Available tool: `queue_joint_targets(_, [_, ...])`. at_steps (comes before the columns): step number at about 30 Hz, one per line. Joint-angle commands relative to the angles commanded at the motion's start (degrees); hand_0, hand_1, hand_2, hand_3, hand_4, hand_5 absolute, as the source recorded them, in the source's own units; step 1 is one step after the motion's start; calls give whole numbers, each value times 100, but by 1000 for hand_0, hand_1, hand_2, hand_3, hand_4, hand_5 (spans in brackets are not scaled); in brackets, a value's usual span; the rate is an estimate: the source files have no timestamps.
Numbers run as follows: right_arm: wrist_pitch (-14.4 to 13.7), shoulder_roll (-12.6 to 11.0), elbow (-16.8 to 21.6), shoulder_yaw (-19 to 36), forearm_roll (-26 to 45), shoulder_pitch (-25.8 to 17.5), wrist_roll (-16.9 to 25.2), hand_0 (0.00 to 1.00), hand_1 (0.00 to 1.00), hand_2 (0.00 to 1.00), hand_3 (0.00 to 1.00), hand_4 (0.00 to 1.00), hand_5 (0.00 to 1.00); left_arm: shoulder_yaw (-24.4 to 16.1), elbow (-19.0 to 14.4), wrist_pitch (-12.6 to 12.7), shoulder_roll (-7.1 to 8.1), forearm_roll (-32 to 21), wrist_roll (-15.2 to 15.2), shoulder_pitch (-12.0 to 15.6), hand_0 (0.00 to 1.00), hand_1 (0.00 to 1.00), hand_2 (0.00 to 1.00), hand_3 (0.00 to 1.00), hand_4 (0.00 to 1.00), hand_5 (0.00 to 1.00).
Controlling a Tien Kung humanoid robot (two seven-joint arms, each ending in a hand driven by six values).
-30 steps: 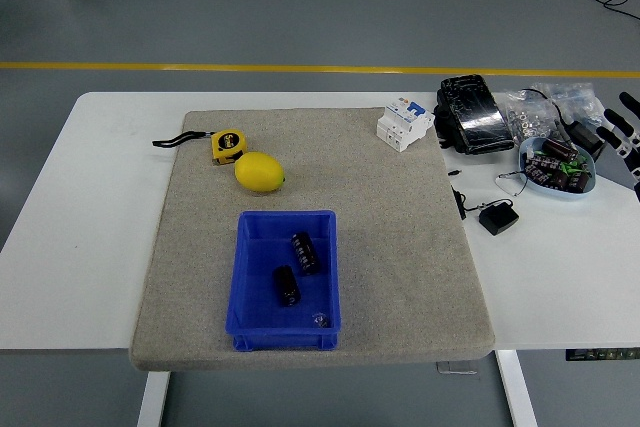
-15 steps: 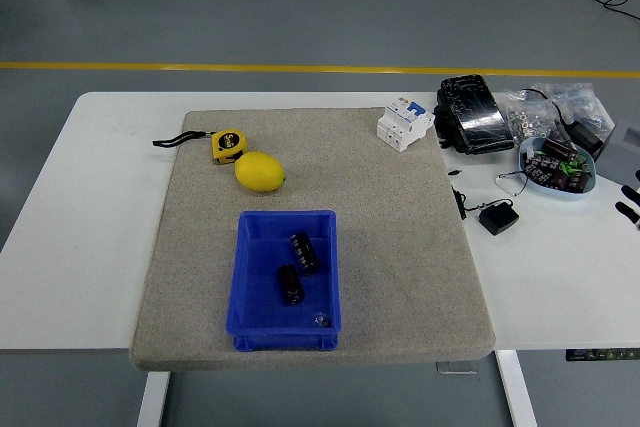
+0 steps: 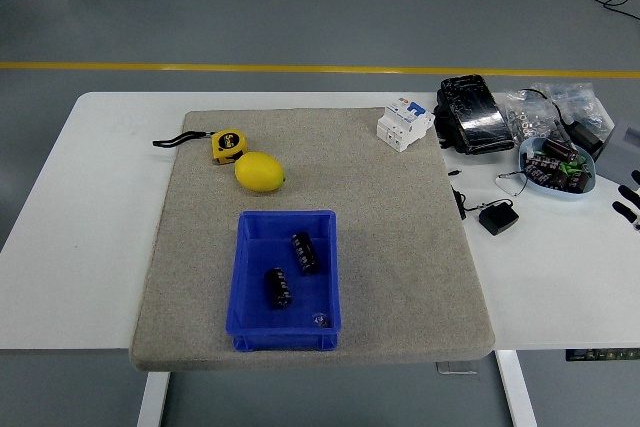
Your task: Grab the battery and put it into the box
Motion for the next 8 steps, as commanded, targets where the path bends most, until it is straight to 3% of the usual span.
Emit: queue_joint_targets(8, [-23,30,0,-44,-33,207,-11,908,887,905,941,998,928,321,4,-7,-7,-551,-82,-115,591,591,661,586,630,619])
